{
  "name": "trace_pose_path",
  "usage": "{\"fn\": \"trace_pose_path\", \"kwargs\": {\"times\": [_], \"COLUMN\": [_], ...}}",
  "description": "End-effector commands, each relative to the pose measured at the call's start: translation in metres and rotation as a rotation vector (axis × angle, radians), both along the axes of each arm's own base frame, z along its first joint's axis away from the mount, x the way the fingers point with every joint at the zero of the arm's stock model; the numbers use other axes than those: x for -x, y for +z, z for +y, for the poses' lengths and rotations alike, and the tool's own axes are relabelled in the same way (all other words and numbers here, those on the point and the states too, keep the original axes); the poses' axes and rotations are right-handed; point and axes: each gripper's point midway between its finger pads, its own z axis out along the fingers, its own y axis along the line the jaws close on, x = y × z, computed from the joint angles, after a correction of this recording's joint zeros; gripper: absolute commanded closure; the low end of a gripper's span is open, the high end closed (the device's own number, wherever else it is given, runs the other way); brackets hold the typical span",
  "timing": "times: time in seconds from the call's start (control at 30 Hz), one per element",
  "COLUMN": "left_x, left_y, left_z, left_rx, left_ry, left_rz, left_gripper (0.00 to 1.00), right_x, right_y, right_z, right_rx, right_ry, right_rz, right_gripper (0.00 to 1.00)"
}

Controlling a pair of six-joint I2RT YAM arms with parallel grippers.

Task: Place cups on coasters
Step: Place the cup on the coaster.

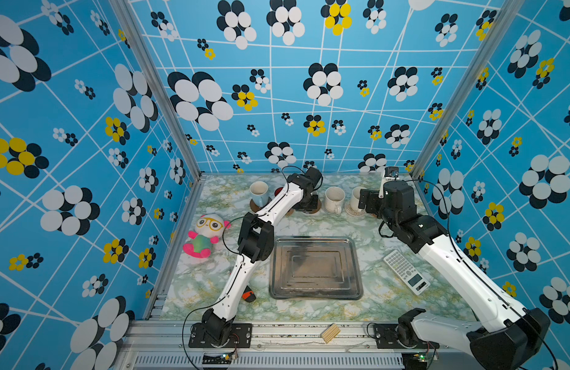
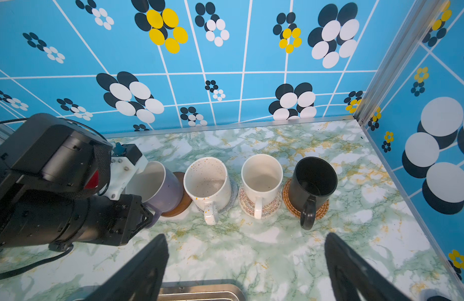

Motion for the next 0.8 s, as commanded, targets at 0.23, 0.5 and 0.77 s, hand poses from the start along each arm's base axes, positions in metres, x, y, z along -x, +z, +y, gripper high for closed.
{"fn": "trace_pose_path", "kwargs": {"times": [0.23, 0.5, 0.77], "left_x": [-0.008, -0.007, -0.005], "left_y": [0.004, 0.005, 0.023], "left_z": [-0.008, -0.009, -0.003], "left_rx": [0.032, 0.032, 0.015], "left_ry": [-0.028, -0.032, -0.023], "left_rz": [-0.025, -0.024, -0.05], "left_gripper": [0.85, 0.69, 0.66], "right_x": [0.0, 0.0, 0.002], "right_y": [0.004, 0.003, 0.004], "right_z": [-0.006, -0.006, -0.008], "right_rx": [0.014, 0.011, 0.014], "right_ry": [-0.022, -0.022, -0.024], "right_rz": [-0.007, -0.004, -0.002], "right_gripper": [0.04, 0.05, 0.05]}}
